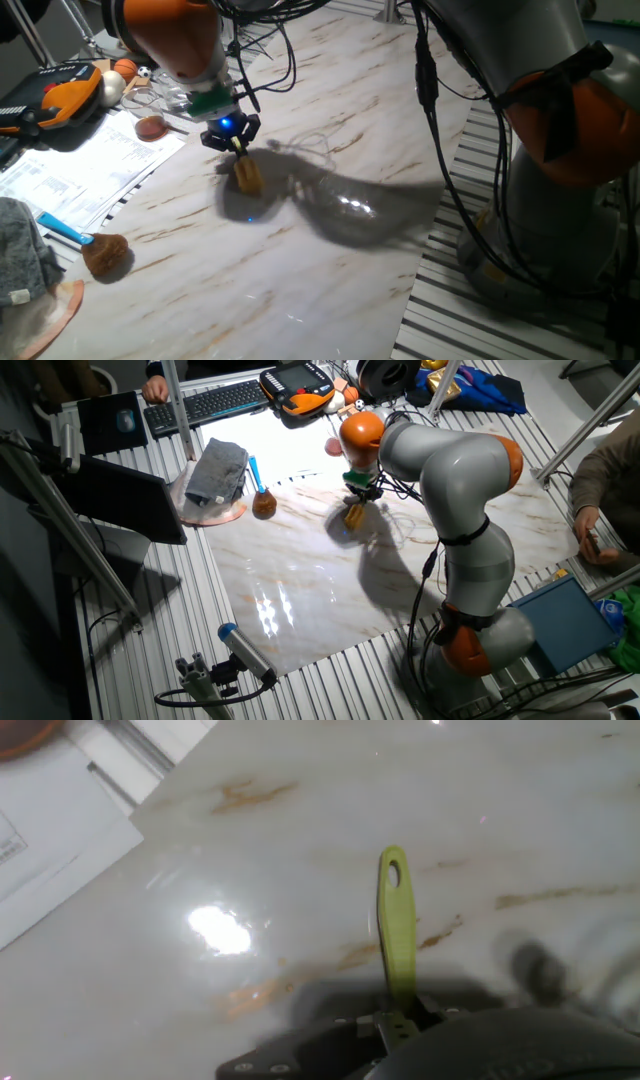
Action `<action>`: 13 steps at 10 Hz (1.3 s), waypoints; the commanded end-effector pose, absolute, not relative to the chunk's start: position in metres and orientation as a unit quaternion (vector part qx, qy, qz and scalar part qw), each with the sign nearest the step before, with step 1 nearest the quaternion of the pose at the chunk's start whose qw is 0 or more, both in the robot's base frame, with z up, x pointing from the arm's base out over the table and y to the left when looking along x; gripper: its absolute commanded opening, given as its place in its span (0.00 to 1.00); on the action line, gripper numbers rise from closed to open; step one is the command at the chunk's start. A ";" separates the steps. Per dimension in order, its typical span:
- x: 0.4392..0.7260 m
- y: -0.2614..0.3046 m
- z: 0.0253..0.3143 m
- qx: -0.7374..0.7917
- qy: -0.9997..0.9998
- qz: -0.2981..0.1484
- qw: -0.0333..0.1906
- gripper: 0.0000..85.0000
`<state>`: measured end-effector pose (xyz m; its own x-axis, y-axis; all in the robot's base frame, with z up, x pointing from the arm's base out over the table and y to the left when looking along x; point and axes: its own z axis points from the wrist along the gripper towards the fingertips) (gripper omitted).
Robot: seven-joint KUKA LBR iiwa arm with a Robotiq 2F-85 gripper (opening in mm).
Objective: Scrub the table with a brush
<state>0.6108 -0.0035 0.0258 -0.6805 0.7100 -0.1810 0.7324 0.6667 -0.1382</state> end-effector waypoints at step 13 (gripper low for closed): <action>0.634 0.020 0.017 0.549 0.832 -0.068 0.050 0.00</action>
<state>0.6342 0.0208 0.0175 -0.3957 0.9039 -0.1622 0.9183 0.3916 -0.0578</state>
